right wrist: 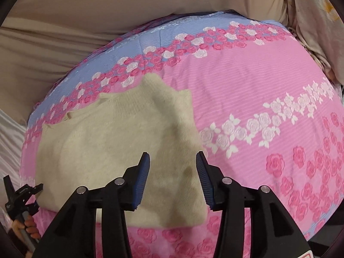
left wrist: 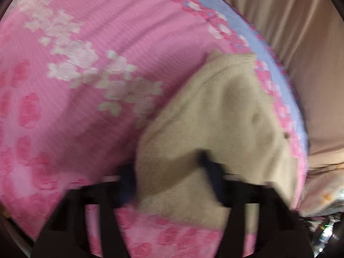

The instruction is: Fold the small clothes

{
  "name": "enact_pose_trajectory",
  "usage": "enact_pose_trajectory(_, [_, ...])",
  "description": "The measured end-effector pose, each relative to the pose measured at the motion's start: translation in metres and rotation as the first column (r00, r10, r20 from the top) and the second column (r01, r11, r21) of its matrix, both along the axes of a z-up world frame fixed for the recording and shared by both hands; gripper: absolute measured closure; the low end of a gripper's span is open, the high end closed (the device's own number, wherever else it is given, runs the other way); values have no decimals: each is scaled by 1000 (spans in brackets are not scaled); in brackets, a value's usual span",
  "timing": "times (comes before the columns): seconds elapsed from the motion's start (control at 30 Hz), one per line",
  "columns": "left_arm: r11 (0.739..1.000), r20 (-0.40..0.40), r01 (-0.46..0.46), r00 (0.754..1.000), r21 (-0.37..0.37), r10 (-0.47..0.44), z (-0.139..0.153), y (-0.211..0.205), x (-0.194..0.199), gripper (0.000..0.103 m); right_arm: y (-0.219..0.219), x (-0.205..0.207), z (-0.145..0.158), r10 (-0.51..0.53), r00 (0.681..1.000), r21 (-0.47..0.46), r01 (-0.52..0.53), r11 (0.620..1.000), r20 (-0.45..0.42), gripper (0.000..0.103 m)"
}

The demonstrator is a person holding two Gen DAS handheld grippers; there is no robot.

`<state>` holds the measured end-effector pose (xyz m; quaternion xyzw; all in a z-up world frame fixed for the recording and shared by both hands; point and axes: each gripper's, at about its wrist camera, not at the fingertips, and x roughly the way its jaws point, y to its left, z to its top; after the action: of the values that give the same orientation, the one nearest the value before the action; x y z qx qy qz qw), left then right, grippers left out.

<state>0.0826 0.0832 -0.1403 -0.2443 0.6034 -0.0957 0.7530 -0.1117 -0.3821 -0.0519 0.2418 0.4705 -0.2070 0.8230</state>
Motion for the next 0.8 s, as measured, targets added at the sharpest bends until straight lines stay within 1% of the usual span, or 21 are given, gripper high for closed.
enact_pose_trajectory(0.03, [999, -20, -30, 999, -37, 30, 0, 4, 0, 83, 2, -3, 0, -1, 1000, 13, 1, 1000, 5, 59])
enact_pose_trajectory(0.07, [997, -15, -48, 999, -64, 48, 3, 6, 2, 86, 4, -5, -1, 0, 1000, 24, 0, 1000, 8, 59])
enact_pose_trajectory(0.1, [996, -4, -50, 999, -74, 50, 8, 7, 1, 87, 7, -8, 0, 0, 1000, 26, 0, 1000, 13, 58])
enact_pose_trajectory(0.13, [997, 29, -42, 999, -72, 44, 20, 5, 0, 89, 9, -10, 1, 1, 1000, 24, -2, 1000, 18, 58])
enact_pose_trajectory(0.17, [997, 57, -24, 998, -76, 28, 30, 2, -1, 89, 10, -11, 3, 6, 1000, 23, -7, 1000, 21, 57])
enact_pose_trajectory(0.23, [996, 130, 37, 991, -80, -27, 60, -14, -4, 90, 11, -15, 7, 8, 1000, 13, -9, 1000, 29, 56])
enact_pose_trajectory(0.3, [987, 217, 129, 971, -99, -105, 101, -38, -10, 91, 8, -19, 10, 2, 999, 11, -2, 1000, 38, 55])
enact_pose_trajectory(0.33, [980, 245, 164, 960, -110, -133, 115, -48, -13, 91, 5, -22, 11, -5, 999, 14, 5, 1000, 43, 55])
enact_pose_trajectory(0.37, [968, 282, 219, 943, -127, -176, 135, -65, -16, 91, 3, -25, 12, -12, 999, 16, 12, 1000, 49, 54])
enact_pose_trajectory(0.43, [937, 340, 318, 906, -146, -254, 163, -97, -24, 91, -5, -32, 14, -31, 998, 16, 30, 999, 60, 54])
enact_pose_trajectory(0.47, [913, 378, 386, 871, -133, -314, 178, -119, -32, 91, -9, -36, 15, -40, 997, 20, 39, 999, 67, 54])
enact_pose_trajectory(0.5, [892, 401, 434, 844, -123, -355, 187, -136, -38, 91, -12, -39, 15, -48, 996, 24, 47, 999, 72, 54])
enact_pose_trajectory(0.57, [843, 435, 528, 786, -101, -440, 198, -178, -53, 92, -22, -48, 17, -69, 994, 28, 67, 997, 85, 54])
enact_pose_trajectory(0.6, [813, 444, 576, 753, -89, -485, 200, -201, -62, 92, -25, -53, 17, -76, 993, 31, 73, 997, 90, 54])
enact_pose_trajectory(0.63, [792, 445, 606, 731, -76, -518, 199, -218, -68, 92, -30, -58, 18, -84, 992, 33, 81, 996, 93, 54])
enact_pose_trajectory(0.7, [734, 427, 677, 680, -53, -596, 190, -256, -87, 92, -39, -69, 18, -101, 990, 41, 97, 994, 100, 53])
enact_pose_trajectory(0.73, [697, 410, 716, 646, -34, -644, 178, -279, -98, 91, -43, -74, 17, -102, 990, 49, 98, 994, 100, 52])
enact_pose_trajectory(0.8, [649, 365, 761, 604, 0, -709, 151, -311, -111, 90, -50, -83, 14, -110, 990, 52, 105, 993, 92, 49])
